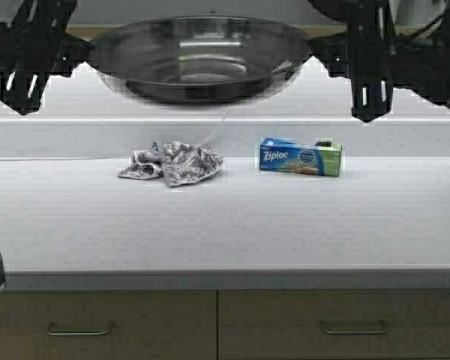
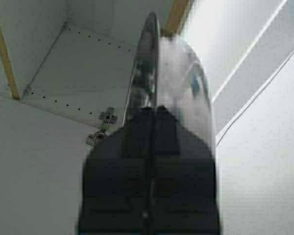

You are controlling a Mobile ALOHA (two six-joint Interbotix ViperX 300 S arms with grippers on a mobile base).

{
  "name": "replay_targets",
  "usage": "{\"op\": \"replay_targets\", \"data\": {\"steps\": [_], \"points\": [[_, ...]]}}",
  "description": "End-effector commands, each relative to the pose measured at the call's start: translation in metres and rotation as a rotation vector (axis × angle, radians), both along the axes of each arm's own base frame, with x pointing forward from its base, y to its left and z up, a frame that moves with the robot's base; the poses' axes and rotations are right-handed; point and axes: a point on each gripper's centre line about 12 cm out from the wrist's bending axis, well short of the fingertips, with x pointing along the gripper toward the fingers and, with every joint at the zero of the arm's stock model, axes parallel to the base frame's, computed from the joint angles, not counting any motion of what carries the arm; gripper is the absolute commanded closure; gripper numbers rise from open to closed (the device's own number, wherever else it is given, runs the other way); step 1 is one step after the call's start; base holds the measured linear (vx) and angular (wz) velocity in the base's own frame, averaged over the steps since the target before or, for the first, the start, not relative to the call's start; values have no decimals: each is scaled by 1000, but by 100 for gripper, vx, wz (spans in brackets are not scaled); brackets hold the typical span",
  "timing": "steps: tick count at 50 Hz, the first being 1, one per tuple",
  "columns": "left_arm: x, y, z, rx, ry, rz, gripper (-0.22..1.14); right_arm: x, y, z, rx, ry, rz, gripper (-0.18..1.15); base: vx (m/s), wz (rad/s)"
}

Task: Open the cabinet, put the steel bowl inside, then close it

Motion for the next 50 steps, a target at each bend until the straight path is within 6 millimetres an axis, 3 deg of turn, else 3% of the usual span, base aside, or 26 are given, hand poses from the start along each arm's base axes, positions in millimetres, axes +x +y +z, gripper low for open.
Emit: {"op": "replay_targets", "data": {"steps": [1, 24, 50], "points": [[-2, -10, 25, 3, -45, -32, 89, -5, 11, 25, 17, -64, 49, 90, 0, 0], [12, -10, 97, 41, -27, 7, 89, 7, 18, 72, 59, -74, 59, 90, 0, 0], [28, -13, 135, 12, -19, 32, 89, 20, 19, 138, 30, -65, 11, 90, 0, 0]]}}
